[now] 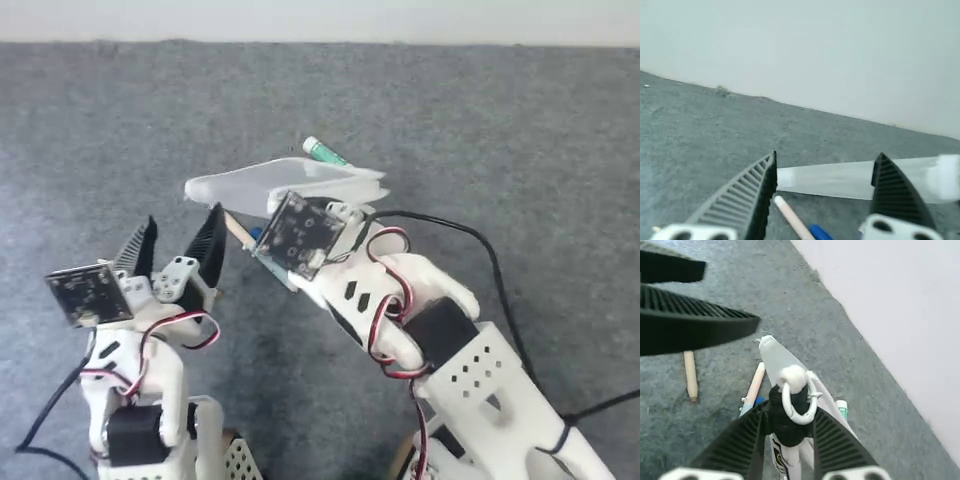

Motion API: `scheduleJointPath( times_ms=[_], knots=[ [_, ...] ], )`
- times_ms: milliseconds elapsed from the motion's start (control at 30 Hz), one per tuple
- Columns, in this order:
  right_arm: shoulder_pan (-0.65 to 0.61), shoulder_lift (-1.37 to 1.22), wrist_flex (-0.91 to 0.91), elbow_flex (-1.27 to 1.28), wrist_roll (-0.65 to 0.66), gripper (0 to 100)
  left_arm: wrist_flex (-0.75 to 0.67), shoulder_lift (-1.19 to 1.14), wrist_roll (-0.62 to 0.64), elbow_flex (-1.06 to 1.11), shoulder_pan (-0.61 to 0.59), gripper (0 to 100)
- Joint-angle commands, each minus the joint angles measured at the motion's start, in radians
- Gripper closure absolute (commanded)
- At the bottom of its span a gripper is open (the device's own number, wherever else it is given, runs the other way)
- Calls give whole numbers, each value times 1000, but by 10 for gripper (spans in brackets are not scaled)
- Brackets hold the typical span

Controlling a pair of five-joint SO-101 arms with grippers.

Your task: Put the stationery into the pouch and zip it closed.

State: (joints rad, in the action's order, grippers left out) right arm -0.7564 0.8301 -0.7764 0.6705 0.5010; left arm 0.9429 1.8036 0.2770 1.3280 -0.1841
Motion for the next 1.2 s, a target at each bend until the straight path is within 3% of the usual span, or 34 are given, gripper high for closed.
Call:
scheduleJointPath(
  times_ms=[0,333,567,1167],
  knots=[
    [-24,45,21,-64,32,991,9,17,35,-54,64,712],
    [-28,45,19,-31,94,991,66,18,40,-93,91,710],
    [-35,45,19,-11,95,991,87,18,35,-104,183,710],
    [-82,142,-82,17,130,991,89,18,34,-87,213,710]
  ],
)
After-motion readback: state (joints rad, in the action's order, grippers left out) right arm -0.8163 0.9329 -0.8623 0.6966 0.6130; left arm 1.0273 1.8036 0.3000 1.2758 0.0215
